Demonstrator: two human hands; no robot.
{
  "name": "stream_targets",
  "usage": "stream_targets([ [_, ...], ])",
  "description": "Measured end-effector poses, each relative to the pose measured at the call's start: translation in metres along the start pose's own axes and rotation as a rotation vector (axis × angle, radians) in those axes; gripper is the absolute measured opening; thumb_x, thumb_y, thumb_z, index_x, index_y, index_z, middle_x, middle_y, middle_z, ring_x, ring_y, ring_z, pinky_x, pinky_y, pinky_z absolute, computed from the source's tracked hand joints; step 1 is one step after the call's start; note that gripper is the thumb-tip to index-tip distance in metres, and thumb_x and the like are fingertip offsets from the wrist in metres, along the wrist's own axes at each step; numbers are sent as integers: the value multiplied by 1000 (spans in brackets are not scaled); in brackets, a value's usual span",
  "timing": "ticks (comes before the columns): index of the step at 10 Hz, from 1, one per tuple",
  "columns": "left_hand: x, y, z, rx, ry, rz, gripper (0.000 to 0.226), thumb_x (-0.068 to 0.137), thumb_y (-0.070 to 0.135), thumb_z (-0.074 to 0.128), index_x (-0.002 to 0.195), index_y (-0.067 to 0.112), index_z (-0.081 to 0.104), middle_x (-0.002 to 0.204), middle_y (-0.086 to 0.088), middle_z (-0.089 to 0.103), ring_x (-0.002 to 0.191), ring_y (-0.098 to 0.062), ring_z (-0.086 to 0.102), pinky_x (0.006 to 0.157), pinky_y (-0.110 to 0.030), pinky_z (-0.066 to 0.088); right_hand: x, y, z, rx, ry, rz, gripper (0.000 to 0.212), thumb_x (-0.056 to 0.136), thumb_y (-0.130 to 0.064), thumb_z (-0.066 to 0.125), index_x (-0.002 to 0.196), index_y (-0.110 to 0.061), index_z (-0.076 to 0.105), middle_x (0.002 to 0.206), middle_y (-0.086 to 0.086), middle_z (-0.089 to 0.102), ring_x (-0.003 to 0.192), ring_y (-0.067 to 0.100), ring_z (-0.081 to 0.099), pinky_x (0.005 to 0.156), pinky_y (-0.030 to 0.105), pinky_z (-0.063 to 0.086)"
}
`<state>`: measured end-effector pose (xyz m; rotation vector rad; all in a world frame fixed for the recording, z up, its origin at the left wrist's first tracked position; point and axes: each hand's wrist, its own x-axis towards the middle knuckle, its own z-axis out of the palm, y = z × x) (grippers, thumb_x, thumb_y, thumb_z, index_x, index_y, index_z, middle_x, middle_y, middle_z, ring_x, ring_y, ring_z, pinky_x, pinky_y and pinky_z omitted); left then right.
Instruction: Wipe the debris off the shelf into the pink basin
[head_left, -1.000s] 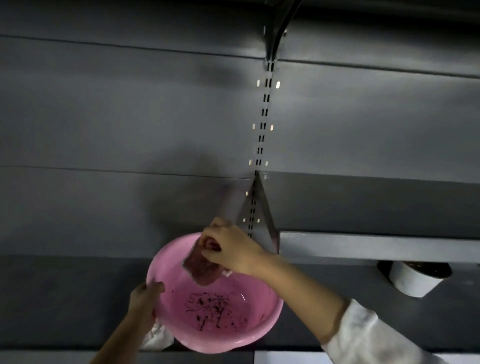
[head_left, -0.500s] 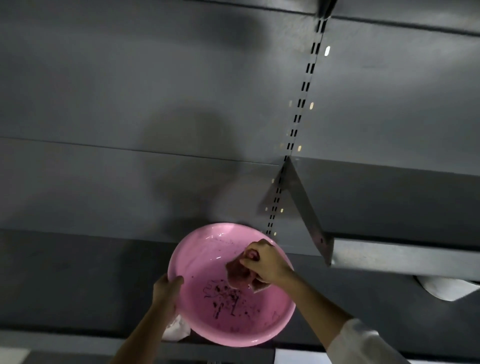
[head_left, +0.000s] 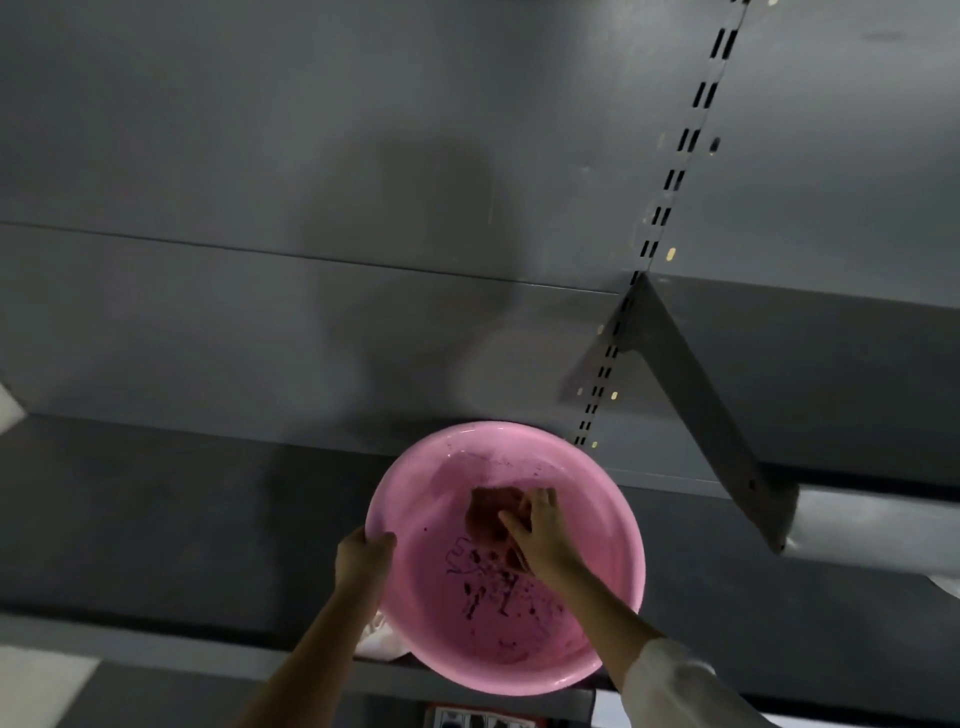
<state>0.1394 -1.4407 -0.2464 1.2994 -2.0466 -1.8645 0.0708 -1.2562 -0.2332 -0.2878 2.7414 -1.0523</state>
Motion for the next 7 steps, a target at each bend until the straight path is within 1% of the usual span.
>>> stream_targets([
  [1,3,-4,0,30,-13,4,18,79,-2,46,64,3,54,59,-11,50,55,-22,45,49,-24,32,0,8,17,-103,-41,-28,27,93,-26,43,111,-7,43,125,14,41,118,25,36,104,36,33],
  [2,4,-4,0,41,-8,9,20,79,-2,46,62,5,54,61,-12,51,59,-22,46,51,-25,32,-3,23,33,-418,-350,-46,38,96,-25,31,131,-11,34,150,8,21,140,27,14,116,46,16],
  [3,1,-1,0,43,-2,16,21,81,-1,47,62,8,53,63,-11,52,61,-23,47,50,-25,32,-5,28,33,-606,-546,-54,47,95,-18,25,142,-24,19,157,-1,-1,144,22,-5,117,52,4],
  [4,0,-1,0,53,-2,16,19,81,1,46,66,7,55,66,-12,53,63,-24,48,53,-26,33,-5,28,29,-606,-551,-62,51,94,-20,30,142,-28,16,157,2,-5,144,24,-6,117,52,4],
  [5,-8,1,1,162,24,45,17,85,12,49,88,-1,59,78,-15,58,73,-29,54,60,-29,36,-10,27,23,-554,-498,-60,50,95,-27,32,143,-28,15,157,4,-3,144,25,-4,118,50,4],
  [6,-14,3,-1,417,122,122,45,93,33,43,122,-1,38,116,-25,54,99,-40,56,72,-38,39,-21,28,15,-462,-377,-106,45,95,-31,33,140,-23,27,156,1,9,144,23,3,118,50,5],
  [7,-23,2,-4,535,188,182,56,95,35,35,141,5,24,139,-25,36,123,-42,40,92,-49,38,-34,27,-1,-448,-249,-165,40,95,-31,34,133,-18,38,152,1,23,143,22,10,118,49,10],
])
